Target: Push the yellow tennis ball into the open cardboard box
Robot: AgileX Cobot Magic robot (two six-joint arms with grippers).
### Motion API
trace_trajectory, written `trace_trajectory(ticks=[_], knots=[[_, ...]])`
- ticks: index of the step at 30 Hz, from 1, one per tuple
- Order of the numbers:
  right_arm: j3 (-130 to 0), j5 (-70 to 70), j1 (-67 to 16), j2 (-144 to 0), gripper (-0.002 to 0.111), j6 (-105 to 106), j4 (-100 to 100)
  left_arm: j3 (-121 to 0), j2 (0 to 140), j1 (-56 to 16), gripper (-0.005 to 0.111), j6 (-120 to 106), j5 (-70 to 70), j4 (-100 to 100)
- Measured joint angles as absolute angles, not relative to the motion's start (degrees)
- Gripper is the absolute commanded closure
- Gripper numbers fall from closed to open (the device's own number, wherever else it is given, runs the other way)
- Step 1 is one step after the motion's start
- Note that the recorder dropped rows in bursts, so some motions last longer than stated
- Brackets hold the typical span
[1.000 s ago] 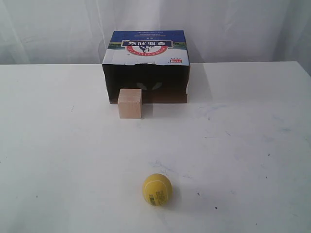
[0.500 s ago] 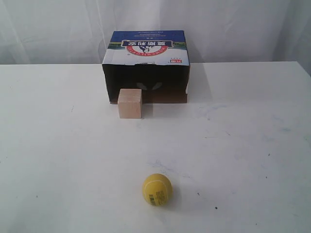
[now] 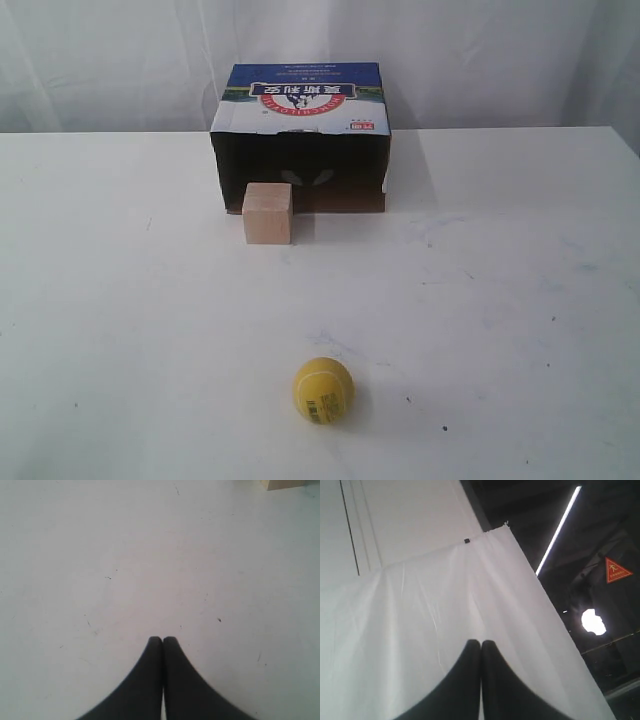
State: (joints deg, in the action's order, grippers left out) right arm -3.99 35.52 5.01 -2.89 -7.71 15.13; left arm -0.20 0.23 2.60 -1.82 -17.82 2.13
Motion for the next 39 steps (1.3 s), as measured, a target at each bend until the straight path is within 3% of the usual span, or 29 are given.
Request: trace_trajectory(ticks=[10, 12, 17, 22, 25, 29, 35, 39], knots=[[-37.7, 34.9, 5.0, -41.0, 0.108, -13.2, -2.6, -0.2, 0.2, 2.6, 0.107, -1.8, -17.8, 2.1], [-45.1, 24.1, 5.0, -50.6, 0.108, -11.3, -7.2, -0.2, 0.2, 2.6, 0.107, -1.8, -17.8, 2.1], [-60.2, -24.2, 4.7, -71.6, 0.108, -4.9, -10.2, -0.2, 0.2, 2.6, 0.107, -1.8, -17.8, 2.1], [-66.0, -46.8, 3.0, -77.6, 0.108, 10.0, 5.7, -0.2, 0.2, 2.6, 0.107, -1.8, -17.8, 2.1], [-65.9, -53.0, -2.1, -76.1, 0.108, 19.3, 21.3, -0.2, 0.2, 2.6, 0.107, -1.8, -17.8, 2.1], [-62.0, -53.8, -15.5, -74.9, 0.108, 23.5, 31.9, -0.2, 0.2, 2.6, 0.107, -1.8, -17.8, 2.1], [-56.8, -49.8, -35.9, -75.9, 0.108, 20.7, 32.3, -0.2, 0.2, 2.6, 0.107, -1.8, -17.8, 2.1], [-55.7, -44.8, -40.6, -78.1, 0.108, 14.9, 27.1, -0.2, 0.2, 2.6, 0.107, -1.8, -17.8, 2.1]])
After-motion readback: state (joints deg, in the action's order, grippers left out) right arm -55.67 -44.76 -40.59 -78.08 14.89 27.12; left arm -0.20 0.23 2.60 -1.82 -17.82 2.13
